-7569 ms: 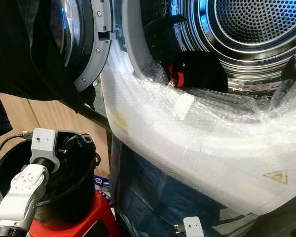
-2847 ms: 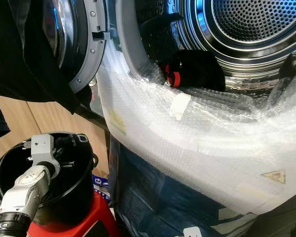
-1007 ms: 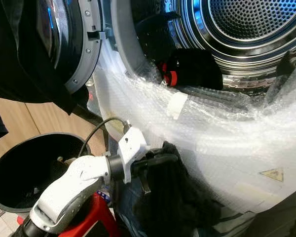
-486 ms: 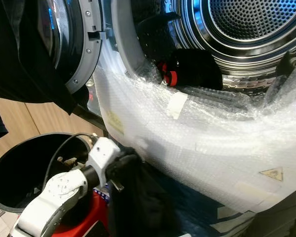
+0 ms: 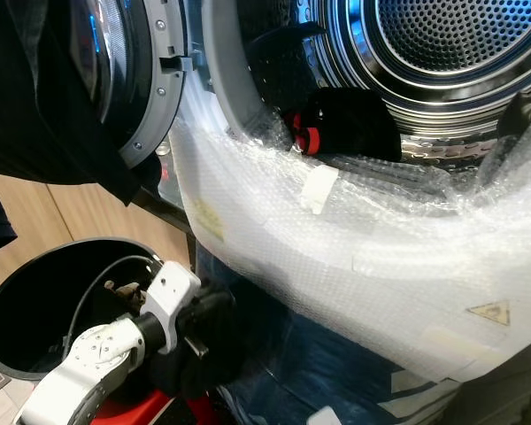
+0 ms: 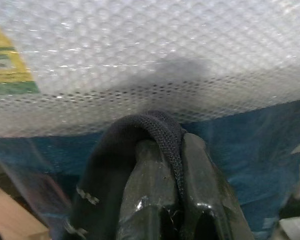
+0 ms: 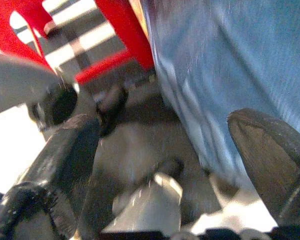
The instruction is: Clothes washing
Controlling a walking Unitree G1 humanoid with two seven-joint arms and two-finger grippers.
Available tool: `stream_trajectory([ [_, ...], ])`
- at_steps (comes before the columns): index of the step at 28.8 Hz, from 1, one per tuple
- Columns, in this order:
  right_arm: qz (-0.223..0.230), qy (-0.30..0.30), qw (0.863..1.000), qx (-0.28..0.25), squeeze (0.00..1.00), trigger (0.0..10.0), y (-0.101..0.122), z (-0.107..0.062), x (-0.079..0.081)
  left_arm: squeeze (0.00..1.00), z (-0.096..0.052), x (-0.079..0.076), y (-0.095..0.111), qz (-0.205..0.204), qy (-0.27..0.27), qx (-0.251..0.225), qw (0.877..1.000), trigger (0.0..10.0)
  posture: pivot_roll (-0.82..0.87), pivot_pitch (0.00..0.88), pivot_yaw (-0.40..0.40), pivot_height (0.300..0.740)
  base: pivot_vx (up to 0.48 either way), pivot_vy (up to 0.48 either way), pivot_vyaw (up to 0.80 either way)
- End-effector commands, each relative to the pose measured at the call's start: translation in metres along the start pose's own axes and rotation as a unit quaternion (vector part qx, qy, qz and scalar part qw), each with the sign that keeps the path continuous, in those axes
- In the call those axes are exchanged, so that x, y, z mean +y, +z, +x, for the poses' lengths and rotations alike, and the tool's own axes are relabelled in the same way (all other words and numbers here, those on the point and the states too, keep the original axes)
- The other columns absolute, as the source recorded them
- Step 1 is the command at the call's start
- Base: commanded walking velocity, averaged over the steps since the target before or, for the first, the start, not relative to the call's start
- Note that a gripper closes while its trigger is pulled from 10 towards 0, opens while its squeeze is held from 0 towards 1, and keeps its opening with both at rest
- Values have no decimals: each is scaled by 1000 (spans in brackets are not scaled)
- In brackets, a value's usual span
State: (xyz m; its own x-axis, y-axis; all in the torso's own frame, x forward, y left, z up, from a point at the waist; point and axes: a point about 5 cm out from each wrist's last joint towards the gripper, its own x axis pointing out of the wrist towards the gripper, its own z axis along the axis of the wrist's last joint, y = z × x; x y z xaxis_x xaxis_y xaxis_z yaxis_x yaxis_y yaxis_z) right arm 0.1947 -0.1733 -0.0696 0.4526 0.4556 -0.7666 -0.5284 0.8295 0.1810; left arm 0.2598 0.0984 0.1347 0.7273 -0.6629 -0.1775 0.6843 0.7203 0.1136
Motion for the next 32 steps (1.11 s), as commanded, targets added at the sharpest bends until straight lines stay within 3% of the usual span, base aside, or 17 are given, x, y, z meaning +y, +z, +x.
stream_trajectory([
  [1, -2, 31, 999, -24, 1000, 10000, 4, -6, -4, 0, 2, -2, 5, 7, -7, -12, 1000, 0, 221, 6, -55, 740, 0, 0, 0],
  [6, 40, 43, 994, -95, 1000, 10000, 26, -12, -15, 0, 5, -6, 7, 5, -33, -16, 999, 0, 201, 14, -53, 740, 0, 0, 0],
  [7, 46, 65, 986, -144, 1000, 10000, 41, -17, -19, 0, 8, -9, 6, 7, -39, -13, 999, 0, 198, 10, -52, 740, 0, 0, 0],
  [15, 13, 114, 970, -214, 1000, 10000, 76, -21, -15, 0, 17, -16, 12, 2, -60, -24, 998, 0, 195, 7, -51, 740, 0, 0, 0],
  [22, -65, 205, 949, -231, 1000, 10000, 98, -18, 15, 0, 20, -22, 14, -5, -87, -30, 996, 0, 184, 0, -40, 740, 0, 0, 0],
  [29, -70, 247, 931, -261, 1000, 10000, 113, -19, 30, 0, 23, -23, 18, -2, -95, -35, 995, 0, 190, 0, -40, 740, 0, 0, 0],
  [32, -70, 239, 930, -270, 1000, 10000, 121, -18, 33, 0, 23, -23, 20, 1, -99, -36, 994, 0, 189, 0, -38, 740, 0, 0, 0],
])
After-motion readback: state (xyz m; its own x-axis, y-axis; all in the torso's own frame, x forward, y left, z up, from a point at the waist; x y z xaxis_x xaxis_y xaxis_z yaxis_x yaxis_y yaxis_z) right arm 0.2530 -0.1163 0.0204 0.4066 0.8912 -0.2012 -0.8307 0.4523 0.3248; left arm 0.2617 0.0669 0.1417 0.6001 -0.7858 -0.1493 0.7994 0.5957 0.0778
